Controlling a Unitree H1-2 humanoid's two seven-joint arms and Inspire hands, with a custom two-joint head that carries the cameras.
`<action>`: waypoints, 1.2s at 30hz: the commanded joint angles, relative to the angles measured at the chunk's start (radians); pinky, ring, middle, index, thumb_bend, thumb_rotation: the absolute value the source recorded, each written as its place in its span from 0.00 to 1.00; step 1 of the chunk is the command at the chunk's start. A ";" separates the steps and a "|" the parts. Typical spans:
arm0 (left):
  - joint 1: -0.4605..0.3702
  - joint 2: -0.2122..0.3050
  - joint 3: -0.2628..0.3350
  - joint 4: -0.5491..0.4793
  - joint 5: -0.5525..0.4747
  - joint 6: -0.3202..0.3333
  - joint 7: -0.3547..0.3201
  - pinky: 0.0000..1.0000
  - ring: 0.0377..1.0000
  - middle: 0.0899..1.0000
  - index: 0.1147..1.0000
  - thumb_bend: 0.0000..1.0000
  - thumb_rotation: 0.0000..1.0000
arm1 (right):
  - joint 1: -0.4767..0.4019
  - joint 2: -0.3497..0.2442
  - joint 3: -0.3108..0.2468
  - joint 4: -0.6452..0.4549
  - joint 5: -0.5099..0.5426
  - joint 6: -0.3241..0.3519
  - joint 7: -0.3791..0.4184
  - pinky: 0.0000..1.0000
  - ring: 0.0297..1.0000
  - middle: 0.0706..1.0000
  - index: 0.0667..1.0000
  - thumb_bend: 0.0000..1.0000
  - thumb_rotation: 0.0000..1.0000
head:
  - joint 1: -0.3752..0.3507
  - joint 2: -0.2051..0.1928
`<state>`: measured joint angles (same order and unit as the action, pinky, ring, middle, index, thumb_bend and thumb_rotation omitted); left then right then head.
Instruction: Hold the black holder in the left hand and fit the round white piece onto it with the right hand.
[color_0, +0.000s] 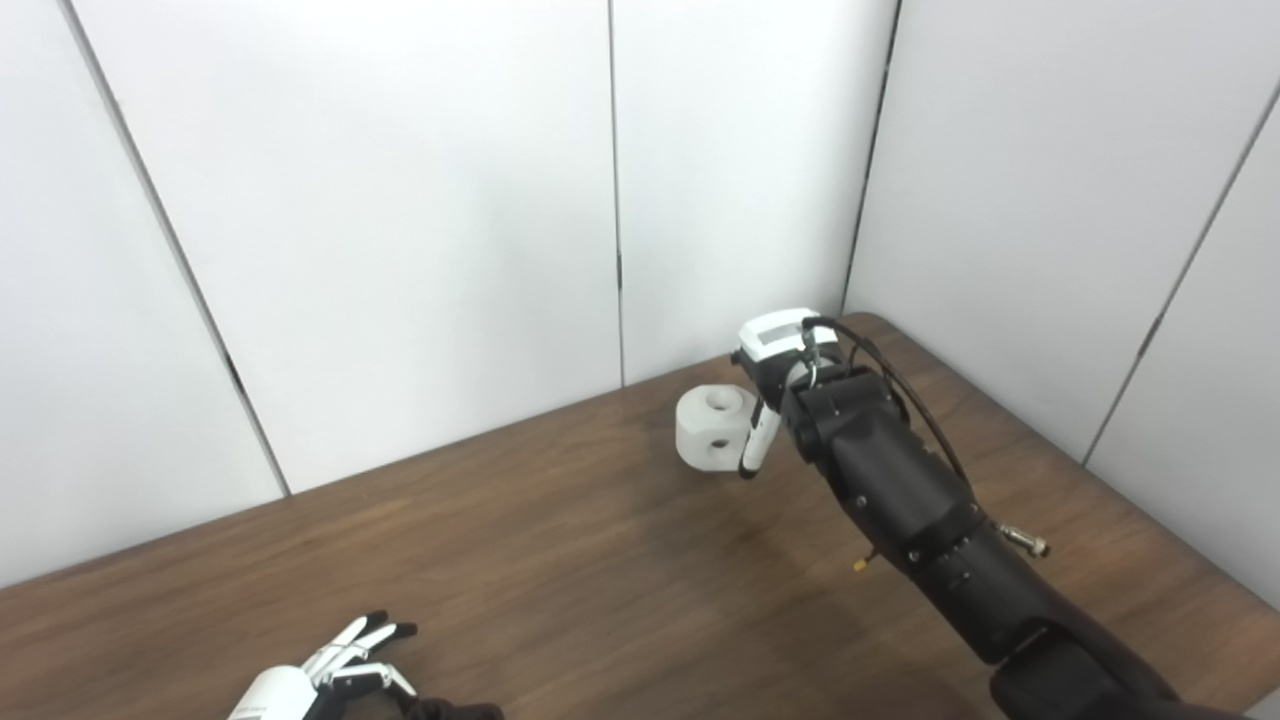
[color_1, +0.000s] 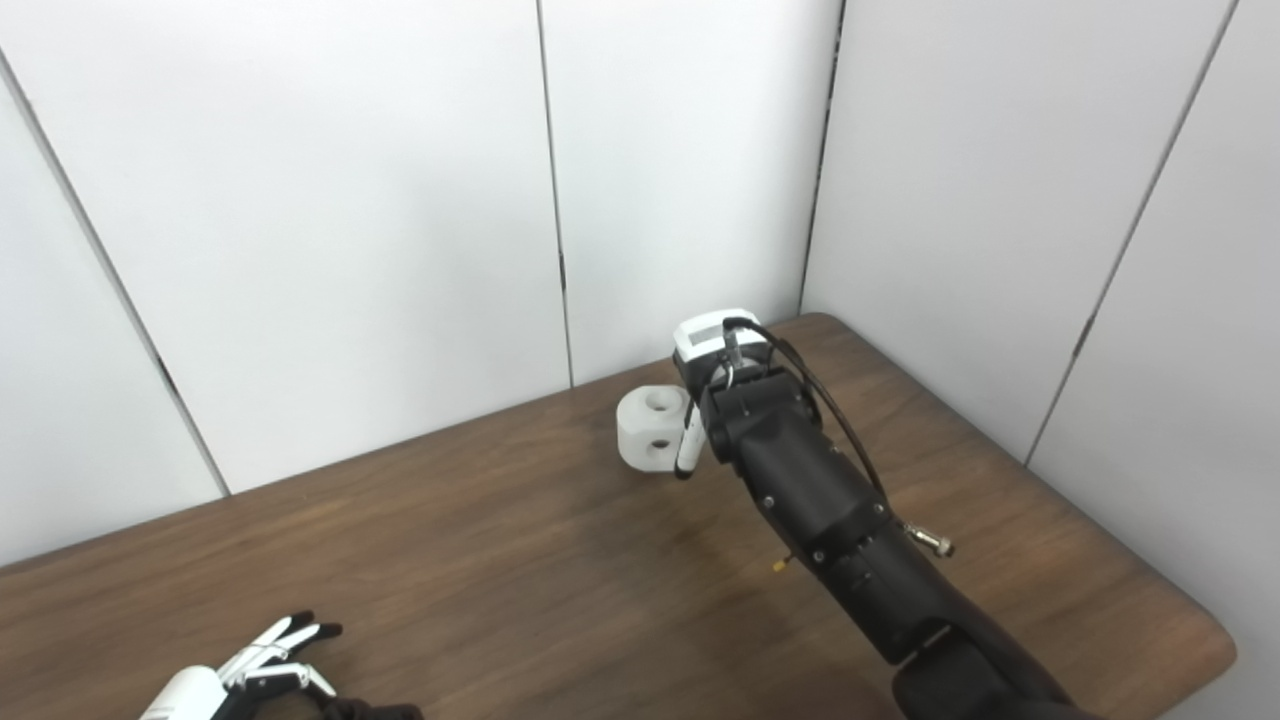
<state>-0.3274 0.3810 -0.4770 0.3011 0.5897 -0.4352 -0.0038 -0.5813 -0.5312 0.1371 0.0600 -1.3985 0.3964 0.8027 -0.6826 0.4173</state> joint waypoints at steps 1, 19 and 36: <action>0.043 0.026 -0.028 0.047 0.047 0.007 -0.055 0.89 0.95 0.87 0.42 0.52 0.05 | -0.058 -0.021 -0.003 0.006 0.011 0.003 -0.065 0.94 0.99 0.98 0.83 1.00 0.37 | 0.000 0.001; 0.065 0.031 -0.021 -0.009 0.022 0.026 -0.091 0.85 0.93 0.88 0.42 0.52 0.05 | -0.090 -0.018 0.066 0.171 0.112 0.031 -0.227 0.95 0.96 0.94 0.79 0.93 0.31 | 0.030 0.016; 0.092 0.043 -0.008 -0.098 0.016 0.080 -0.143 0.81 0.91 0.87 0.42 0.52 0.05 | -0.055 -0.021 0.089 0.209 0.240 0.002 -0.509 0.90 0.81 0.74 0.45 0.53 0.14 | 0.054 0.039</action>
<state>-0.2772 0.3962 -0.4634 0.1858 0.5870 -0.3960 -0.0552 -0.6061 -0.5242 0.2305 0.2935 -1.1601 0.4013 0.3396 -0.6289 0.4541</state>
